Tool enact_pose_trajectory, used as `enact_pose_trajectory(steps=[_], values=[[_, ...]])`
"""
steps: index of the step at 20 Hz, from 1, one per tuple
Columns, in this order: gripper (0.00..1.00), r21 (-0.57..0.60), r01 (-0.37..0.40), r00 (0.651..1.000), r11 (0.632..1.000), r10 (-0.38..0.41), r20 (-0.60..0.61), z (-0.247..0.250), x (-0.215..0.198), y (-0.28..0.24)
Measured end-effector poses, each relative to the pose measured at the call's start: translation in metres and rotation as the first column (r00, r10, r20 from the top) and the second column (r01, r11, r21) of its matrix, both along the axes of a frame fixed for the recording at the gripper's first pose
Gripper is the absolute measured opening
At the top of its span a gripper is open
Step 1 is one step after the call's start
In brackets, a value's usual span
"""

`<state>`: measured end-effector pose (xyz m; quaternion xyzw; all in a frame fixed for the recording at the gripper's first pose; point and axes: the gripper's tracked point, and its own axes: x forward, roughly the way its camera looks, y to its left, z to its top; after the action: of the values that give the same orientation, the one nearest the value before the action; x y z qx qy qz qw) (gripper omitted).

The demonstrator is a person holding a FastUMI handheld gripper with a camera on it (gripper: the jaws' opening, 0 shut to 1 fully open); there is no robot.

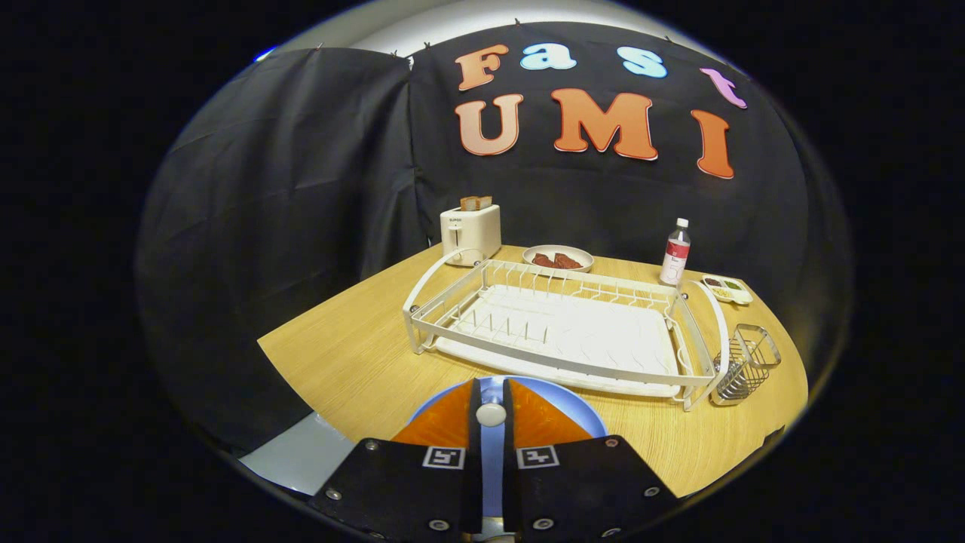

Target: Take the plate from the dish rack, then take the spoon from the basket and place it into the plate.

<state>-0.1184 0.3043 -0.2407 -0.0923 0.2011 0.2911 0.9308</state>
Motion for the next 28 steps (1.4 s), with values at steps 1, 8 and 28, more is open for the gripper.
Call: enact_pose_trajectory(steps=[1,8,28], values=[[0.12,-0.001,0.004,1.000,1.000,-0.004,-0.002,-0.001,0.001,-0.001],[0.20,0.013,0.056,0.998,0.998,-0.056,-0.007,0.005,0.020,-0.021],[0.75,0.152,0.388,0.873,0.909,-0.415,0.255,0.212,0.098,-0.189]])
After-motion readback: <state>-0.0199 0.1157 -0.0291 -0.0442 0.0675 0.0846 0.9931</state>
